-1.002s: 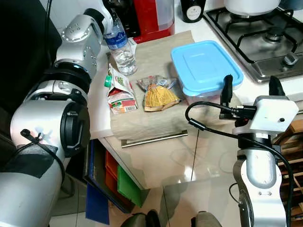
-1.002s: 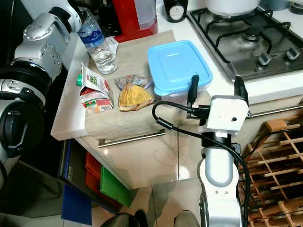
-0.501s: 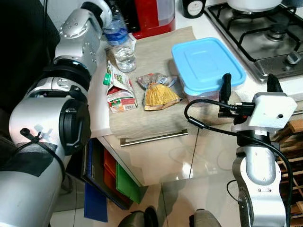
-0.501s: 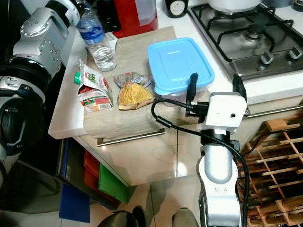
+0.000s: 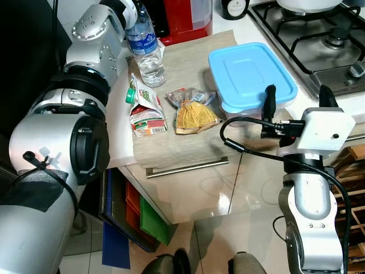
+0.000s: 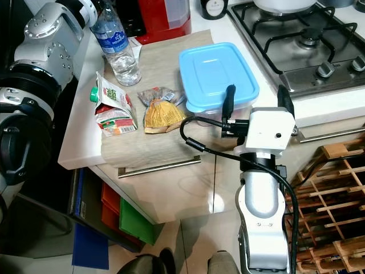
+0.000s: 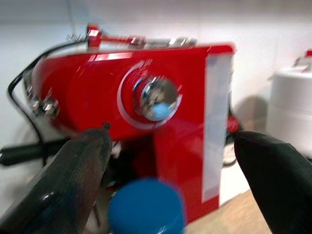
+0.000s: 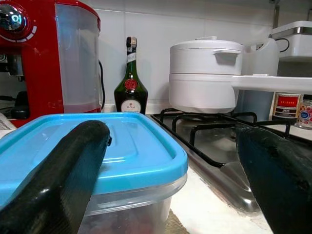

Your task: Restocking fridge

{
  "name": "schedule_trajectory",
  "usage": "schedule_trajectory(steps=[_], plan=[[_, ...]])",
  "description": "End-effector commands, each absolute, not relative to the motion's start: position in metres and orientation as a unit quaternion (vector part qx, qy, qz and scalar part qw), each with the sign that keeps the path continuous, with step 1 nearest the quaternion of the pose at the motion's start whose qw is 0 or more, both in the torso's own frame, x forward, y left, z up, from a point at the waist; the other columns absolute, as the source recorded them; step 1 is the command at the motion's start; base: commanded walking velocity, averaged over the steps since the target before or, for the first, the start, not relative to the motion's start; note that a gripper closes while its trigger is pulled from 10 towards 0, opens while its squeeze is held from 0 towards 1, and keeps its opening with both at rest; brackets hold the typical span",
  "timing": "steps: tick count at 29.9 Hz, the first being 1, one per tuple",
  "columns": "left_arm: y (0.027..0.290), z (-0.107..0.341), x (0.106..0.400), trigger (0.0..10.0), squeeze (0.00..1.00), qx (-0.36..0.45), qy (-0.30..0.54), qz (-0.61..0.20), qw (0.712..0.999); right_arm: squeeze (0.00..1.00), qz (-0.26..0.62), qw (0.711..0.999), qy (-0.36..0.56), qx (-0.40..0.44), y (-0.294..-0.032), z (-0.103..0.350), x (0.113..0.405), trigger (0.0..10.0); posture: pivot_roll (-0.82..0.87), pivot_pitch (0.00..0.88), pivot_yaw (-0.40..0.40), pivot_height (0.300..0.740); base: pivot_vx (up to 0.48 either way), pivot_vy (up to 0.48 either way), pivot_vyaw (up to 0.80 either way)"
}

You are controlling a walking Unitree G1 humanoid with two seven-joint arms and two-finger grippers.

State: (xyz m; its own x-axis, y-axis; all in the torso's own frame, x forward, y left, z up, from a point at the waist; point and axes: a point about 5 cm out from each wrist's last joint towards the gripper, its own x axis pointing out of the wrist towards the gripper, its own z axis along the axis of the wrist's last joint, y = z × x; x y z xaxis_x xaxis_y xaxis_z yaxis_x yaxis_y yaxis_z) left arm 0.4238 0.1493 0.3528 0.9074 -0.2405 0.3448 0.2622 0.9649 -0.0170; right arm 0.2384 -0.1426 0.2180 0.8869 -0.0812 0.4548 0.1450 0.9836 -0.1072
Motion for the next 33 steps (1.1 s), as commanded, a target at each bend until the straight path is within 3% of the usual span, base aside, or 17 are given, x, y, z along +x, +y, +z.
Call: schedule_trajectory(steps=[1,13,14,33], plan=[[0.155,0.349,0.425,10.0,0.00,-0.031,-0.153,-0.123,0.980,0.00,-0.048,0.974,-0.215,-0.063,-0.139,0.213,0.240,10.0,-0.25,0.145,0.187,0.740,0.000,0.000,0.00],[0.147,0.338,0.427,10.0,0.00,-0.056,-0.118,-0.147,0.980,0.00,-0.046,0.974,-0.214,-0.062,-0.139,0.212,0.244,10.0,-0.25,0.136,0.186,0.740,0.000,0.000,0.00],[0.148,0.338,0.427,0.0,0.00,-0.041,-0.122,-0.142,0.981,0.00,-0.046,0.974,-0.213,-0.062,-0.139,0.212,0.245,10.0,-0.25,0.131,0.185,0.740,0.000,0.000,0.00],[0.147,0.327,0.427,0.0,0.00,-0.001,-0.113,-0.143,0.983,0.00,-0.039,0.974,-0.213,-0.060,-0.137,0.212,0.253,10.0,-0.23,0.104,0.177,0.740,0.000,0.000,0.00]])
